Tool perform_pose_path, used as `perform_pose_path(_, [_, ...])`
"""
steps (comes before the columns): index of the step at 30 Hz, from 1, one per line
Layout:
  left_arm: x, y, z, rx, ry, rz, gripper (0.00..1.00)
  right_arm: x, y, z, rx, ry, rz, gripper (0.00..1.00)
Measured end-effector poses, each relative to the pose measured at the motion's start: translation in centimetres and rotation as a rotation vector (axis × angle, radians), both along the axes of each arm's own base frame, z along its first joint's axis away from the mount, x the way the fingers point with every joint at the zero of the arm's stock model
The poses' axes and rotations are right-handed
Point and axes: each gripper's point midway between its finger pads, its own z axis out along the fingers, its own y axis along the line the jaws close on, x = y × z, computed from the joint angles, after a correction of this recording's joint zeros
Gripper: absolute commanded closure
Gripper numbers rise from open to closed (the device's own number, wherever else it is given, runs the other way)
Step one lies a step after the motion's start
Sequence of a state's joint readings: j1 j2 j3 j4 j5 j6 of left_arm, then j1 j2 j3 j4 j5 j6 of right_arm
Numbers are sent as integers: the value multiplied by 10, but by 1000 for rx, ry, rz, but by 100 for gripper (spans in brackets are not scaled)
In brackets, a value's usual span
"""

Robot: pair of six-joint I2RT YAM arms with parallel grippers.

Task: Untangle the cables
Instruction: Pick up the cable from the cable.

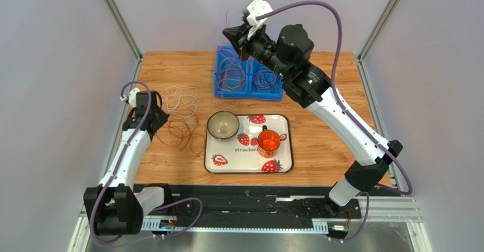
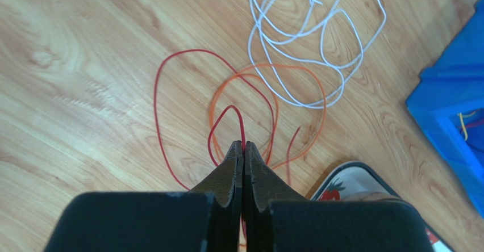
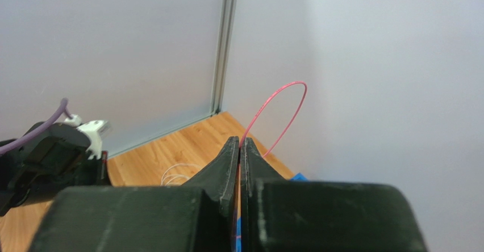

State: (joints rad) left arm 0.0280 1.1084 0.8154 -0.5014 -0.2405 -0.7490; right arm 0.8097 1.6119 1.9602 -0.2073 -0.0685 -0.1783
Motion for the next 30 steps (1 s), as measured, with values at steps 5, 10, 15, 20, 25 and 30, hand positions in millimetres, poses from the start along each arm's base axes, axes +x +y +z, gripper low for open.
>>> perform_pose_path(5, [-5, 18, 0, -22, -12, 86, 73, 9, -30, 37, 61, -54, -55, 100])
perform_pose_path(10, [-4, 11, -9, -78, 2, 54, 8, 15, -44, 47, 77, -73, -86, 100])
perform_pose_path(15, [-4, -1, 2, -123, -13, 3, 7, 19, -46, 45, 72, -69, -93, 100])
perform_pose_path(20, [-4, -9, 55, -122, -101, -65, 7, 31, -52, 40, 65, -64, -120, 100])
perform_pose_path(25, [-19, -15, 104, -58, -186, -170, 8, 50, -60, 30, 48, -49, -155, 100])
perform_pose_path(30, [-58, -20, 109, 18, -181, -261, 8, 72, -75, 20, 34, -35, -205, 100])
